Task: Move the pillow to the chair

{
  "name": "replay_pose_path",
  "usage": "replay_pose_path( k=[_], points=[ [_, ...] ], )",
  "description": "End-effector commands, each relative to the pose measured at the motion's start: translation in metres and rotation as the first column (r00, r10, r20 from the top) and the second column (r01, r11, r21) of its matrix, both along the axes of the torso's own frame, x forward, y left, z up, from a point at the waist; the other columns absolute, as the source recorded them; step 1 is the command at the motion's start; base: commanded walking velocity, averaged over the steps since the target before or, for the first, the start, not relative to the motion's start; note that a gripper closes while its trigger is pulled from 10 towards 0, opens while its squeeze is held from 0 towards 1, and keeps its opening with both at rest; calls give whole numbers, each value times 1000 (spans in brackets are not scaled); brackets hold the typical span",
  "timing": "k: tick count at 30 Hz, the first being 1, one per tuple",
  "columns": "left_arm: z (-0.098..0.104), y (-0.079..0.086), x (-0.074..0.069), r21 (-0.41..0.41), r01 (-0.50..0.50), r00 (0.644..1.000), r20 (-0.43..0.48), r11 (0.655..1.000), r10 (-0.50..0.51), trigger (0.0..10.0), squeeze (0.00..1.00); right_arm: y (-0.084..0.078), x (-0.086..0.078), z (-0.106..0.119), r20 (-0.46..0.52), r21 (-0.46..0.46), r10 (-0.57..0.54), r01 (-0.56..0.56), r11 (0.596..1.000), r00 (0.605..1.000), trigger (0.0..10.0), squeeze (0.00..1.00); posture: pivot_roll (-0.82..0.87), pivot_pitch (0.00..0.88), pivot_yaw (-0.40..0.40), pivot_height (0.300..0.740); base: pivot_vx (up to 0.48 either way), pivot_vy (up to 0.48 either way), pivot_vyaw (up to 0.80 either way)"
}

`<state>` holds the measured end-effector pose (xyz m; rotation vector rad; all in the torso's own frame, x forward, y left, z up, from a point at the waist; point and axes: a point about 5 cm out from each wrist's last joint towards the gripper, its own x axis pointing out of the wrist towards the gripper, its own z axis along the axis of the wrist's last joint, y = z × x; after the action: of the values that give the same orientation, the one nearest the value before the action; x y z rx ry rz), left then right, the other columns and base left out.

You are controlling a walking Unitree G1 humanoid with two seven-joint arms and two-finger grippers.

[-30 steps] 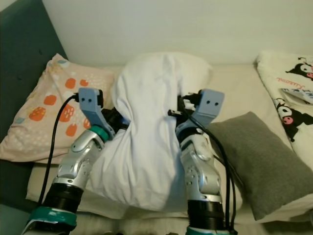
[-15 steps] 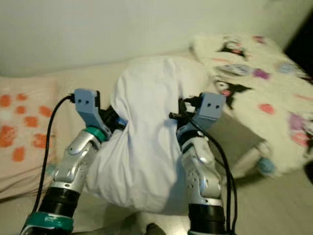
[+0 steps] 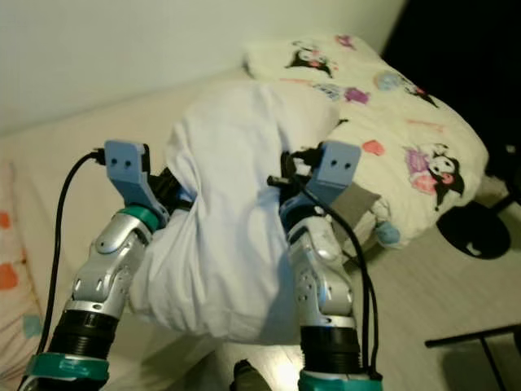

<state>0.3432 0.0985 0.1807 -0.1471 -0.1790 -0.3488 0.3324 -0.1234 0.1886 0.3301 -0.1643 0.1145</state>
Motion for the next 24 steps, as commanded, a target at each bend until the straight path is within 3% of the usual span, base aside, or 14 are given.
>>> replay_pose_path(
  k=[1,9,15,24],
  points=[
    [9,-11,-2,10,40,999,33,999,-41,10000,0,9,-3,8,57,-11,32,-32,999,998,10000,0,42,21,38,740,0,0,-800],
    [14,-16,1,11,79,996,39,997,-79,10000,0,-2,-8,8,77,-4,-41,41,999,996,10000,0,20,0,93,740,0,0,-800],
    [36,-26,2,-50,135,985,111,990,-129,10000,0,-7,-8,22,132,16,-69,67,998,989,10000,0,18,3,101,740,0,0,-800],
    [32,-34,1,-26,161,983,89,987,-158,10000,0,-9,-7,25,143,19,-87,85,996,986,10000,0,18,4,105,740,0,0,-800]
  ],
)
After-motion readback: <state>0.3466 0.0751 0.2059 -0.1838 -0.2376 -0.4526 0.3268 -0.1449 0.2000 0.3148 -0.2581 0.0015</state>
